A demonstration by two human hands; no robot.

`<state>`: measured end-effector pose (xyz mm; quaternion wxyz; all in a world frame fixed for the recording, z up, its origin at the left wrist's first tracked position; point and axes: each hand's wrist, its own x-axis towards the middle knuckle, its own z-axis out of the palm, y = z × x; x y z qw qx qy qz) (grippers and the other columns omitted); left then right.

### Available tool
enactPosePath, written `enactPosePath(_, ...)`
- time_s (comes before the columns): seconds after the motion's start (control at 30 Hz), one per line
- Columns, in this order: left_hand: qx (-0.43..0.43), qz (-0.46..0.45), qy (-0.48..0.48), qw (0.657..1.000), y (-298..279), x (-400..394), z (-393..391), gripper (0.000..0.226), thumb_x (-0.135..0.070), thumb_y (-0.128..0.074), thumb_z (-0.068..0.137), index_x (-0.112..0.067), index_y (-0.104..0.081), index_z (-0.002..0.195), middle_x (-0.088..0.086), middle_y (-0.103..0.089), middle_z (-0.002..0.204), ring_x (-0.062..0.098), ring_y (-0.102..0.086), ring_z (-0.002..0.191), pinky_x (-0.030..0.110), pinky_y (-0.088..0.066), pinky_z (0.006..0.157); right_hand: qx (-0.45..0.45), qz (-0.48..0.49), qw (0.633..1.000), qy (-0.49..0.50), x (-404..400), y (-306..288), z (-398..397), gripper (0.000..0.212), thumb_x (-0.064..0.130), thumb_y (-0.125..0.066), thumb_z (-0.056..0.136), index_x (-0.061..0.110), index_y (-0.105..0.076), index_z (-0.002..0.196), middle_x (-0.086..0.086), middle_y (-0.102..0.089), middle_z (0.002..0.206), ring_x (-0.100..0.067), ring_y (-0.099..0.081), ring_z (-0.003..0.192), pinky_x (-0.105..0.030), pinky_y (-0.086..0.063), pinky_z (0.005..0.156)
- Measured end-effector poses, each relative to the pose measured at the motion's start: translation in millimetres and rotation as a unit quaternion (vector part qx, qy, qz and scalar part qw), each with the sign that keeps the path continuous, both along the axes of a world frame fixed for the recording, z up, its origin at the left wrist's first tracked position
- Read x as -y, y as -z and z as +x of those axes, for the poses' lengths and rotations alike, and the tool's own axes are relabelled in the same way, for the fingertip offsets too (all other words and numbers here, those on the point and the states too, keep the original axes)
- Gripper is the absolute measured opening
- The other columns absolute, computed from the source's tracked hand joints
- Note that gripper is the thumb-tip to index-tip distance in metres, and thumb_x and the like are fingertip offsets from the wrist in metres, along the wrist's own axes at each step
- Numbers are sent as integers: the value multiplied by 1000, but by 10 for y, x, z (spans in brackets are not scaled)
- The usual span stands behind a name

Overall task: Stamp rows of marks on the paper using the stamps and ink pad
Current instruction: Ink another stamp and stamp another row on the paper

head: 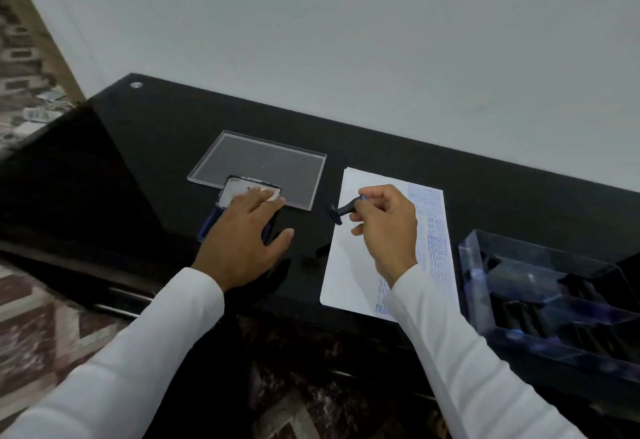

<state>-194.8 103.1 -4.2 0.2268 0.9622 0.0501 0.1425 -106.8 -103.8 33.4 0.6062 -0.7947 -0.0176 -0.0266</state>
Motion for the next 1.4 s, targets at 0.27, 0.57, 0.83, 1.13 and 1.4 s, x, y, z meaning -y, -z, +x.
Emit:
enactPosePath(0.27, -9, 14, -59, 998, 116, -629, -444, 70, -62, -49, 88, -21, -51, 144, 0, -46, 152, 21, -32, 147, 44, -21, 124, 11, -14, 995, -102, -637, 20, -237, 15, 8, -65, 92, 18, -69, 102, 0, -70, 89, -14, -71, 74, -29, -60, 59)
enactPosePath(0.57, -27, 30, -86, 995, 203, -974, -688, 82, -71, -36, 84, -21, -46, 149, -1, -38, 158, 18, -25, 150, 45, -18, 124, 137, -148, 961, -191, -1141, 80, -508, 21, 16, -68, 93, 21, -71, 113, 5, -68, 109, -10, -66, 95, -31, -58, 86)
enactPosePath(0.83, -25, 55, -68, 996, 340, -1019, -655, 80, -68, -38, 84, -20, -50, 146, 2, -38, 159, 21, -22, 152, 47, -13, 125, 196, -239, 921, -238, -1260, 49, -585, 26, 16, -64, 95, 15, -69, 120, -1, -65, 120, -14, -61, 110, -30, -51, 98)
enactPosePath(1.13, -27, 76, -90, 993, 434, -1013, -616, 75, -69, -35, 86, -22, -56, 141, 1, -43, 155, 22, -29, 149, 48, -17, 124, 202, -296, 897, -257, -1344, 85, -539, 27, 14, -62, 96, 14, -68, 122, -2, -64, 118, -16, -59, 109, -16, -38, 93)
enactPosePath(1.4, -38, 89, -100, 990, 455, -1012, -604, 75, -71, -32, 87, -26, -51, 145, -1, -39, 158, 19, -24, 151, 44, -12, 125, 199, -345, 876, -271, -1366, 79, -478, 30, 20, -58, 99, 15, -64, 128, -4, -64, 124, -18, -59, 113, -20, -39, 95)
